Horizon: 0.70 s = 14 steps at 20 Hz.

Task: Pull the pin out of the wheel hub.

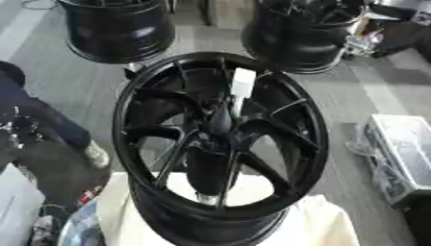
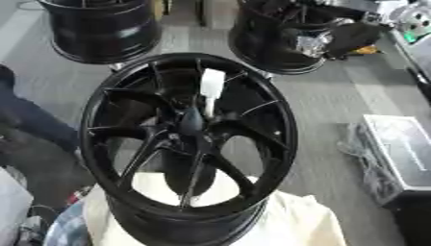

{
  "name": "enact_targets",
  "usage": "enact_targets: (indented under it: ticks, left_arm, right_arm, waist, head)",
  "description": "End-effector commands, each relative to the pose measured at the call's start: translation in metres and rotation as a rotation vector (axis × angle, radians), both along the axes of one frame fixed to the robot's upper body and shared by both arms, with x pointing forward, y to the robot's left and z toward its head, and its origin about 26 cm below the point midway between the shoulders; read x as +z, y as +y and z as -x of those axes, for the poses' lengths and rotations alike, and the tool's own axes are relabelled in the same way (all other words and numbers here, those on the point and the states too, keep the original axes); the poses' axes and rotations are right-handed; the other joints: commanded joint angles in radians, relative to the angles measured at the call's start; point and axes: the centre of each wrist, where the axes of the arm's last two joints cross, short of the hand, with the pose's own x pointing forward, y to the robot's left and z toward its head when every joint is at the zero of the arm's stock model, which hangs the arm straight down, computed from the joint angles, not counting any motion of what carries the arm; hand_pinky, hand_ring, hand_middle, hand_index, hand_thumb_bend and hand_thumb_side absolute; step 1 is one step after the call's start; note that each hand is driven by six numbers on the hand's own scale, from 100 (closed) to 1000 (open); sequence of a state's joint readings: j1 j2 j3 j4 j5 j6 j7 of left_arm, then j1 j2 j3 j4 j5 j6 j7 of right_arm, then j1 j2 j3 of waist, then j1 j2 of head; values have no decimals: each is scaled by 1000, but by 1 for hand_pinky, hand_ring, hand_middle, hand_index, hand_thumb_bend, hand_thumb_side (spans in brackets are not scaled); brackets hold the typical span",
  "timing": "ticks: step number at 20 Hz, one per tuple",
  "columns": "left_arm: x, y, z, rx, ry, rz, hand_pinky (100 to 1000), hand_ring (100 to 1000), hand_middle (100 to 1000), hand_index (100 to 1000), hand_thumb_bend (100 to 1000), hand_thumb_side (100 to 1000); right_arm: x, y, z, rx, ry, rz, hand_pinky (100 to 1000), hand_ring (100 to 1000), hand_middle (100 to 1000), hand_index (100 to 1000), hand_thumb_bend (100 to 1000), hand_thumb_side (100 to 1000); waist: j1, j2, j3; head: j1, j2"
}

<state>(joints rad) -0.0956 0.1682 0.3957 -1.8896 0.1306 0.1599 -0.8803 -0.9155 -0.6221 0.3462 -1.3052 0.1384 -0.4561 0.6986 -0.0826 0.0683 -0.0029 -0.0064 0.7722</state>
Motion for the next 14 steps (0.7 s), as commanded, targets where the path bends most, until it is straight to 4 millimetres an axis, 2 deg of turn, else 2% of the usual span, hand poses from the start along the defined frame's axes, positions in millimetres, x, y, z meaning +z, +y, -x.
enact_targets:
  ticks: [1,8,14]
  left_arm:
    - [8,1,-1,-13,-16,-30,676,570,652,749,100,846]
    - [7,0,-1,-20,-20,-32,677,570,651,749,100,847]
    - [7,0,-2,-25,-23,-32,679,570,651,750,100,845]
  right_arm:
    - [0,15,-9,36,12,36,819,784,835,926,100,726]
    - [-25,44,-22,83,78,59,820,790,837,930,100,811]
    - [-34,56,-26,97,99,83,822,813,864,948,100,872]
  waist:
    - [6,-14,5]
    - [10,-8,14]
    - [12,-6,20]
  head:
    - [-7,-2]
    - [-11,-2]
    - [-13,-2]
